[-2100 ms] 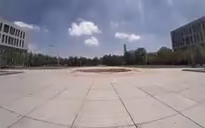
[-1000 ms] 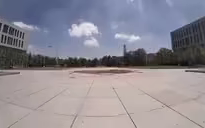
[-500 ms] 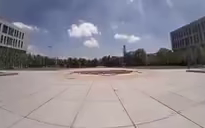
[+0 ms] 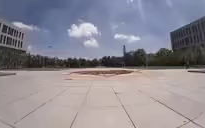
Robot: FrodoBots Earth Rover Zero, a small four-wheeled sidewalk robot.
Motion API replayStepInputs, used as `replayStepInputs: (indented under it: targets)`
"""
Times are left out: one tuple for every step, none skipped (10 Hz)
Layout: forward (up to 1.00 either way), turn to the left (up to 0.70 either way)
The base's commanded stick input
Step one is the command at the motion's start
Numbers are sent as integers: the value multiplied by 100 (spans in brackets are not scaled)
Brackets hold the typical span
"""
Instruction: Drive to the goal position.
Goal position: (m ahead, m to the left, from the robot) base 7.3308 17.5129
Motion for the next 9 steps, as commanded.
replayStepInputs:
  targets:
    - [50,45]
    - [50,50]
    - [50,50]
    - [50,50]
    - [50,50]
    - [50,50]
    - [50,50]
    - [50,50]
    - [50,50]
